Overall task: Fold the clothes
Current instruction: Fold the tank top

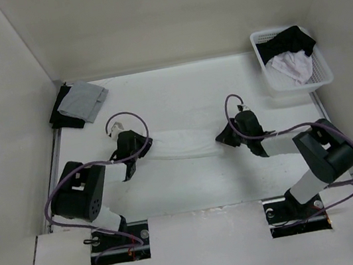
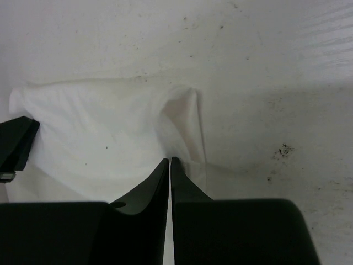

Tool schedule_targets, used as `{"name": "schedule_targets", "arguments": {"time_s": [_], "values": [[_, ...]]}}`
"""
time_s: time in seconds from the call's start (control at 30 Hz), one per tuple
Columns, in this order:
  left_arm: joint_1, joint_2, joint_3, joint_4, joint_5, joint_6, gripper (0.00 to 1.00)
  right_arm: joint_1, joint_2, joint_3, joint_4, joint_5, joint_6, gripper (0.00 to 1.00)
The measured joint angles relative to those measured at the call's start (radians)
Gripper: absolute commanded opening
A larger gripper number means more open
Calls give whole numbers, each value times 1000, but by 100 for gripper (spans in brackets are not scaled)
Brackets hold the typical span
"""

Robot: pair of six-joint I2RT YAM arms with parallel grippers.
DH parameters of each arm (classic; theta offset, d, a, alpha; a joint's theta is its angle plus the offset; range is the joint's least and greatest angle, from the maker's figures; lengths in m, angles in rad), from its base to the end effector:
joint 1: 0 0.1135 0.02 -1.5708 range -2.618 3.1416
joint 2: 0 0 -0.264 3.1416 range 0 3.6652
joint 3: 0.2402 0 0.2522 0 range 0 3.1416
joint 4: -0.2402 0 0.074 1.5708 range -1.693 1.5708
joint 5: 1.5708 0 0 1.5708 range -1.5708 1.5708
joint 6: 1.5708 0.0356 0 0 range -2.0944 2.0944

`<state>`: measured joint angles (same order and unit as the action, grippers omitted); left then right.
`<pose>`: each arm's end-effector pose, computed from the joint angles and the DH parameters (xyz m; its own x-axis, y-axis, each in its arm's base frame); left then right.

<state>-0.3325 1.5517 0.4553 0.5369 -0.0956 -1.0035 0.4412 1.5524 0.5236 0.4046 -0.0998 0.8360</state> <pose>0.2591 -0.0859 0.1289 -0.4791 -0.7227 -0.4981 -0.2896 0.6659 -0.6875 0.2532 0.1235 0.1346 -0.7238 0.4747 -0.5008 0.0582 0.7652 0.6411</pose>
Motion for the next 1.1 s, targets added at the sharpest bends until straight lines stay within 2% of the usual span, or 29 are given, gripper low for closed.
{"name": "schedule_targets", "arguments": {"time_s": [0.2, 0.33, 0.43, 0.57, 0.7, 0.83, 0.97, 1.1], "values": [[92, 12, -71, 111, 39, -23, 21, -10, 23, -11, 46, 12, 40, 9], [103, -21, -109, 140, 64, -29, 23, -10, -6, -32, 52, 13, 46, 28], [101, -97, -130, 133, 74, -30, 26, -11, -103, -69, 48, 13, 38, 40], [86, -222, -132, 121, 79, -29, 27, -15, -232, -106, 45, 16, 23, 46], [62, -274, -132, 119, 81, -27, 27, -15, -216, -121, 35, 17, 17, 48], [37, -273, -132, 101, 82, -28, 27, -11, -154, -126, -1, 16, 18, 48], [16, -289, -137, 88, 84, -28, 28, -8, -99, -111, 18, 4, 32, 38], [-2, -330, -148, 80, 84, -26, 28, -8, -55, -103, 54, -32, 59, 21]]}}
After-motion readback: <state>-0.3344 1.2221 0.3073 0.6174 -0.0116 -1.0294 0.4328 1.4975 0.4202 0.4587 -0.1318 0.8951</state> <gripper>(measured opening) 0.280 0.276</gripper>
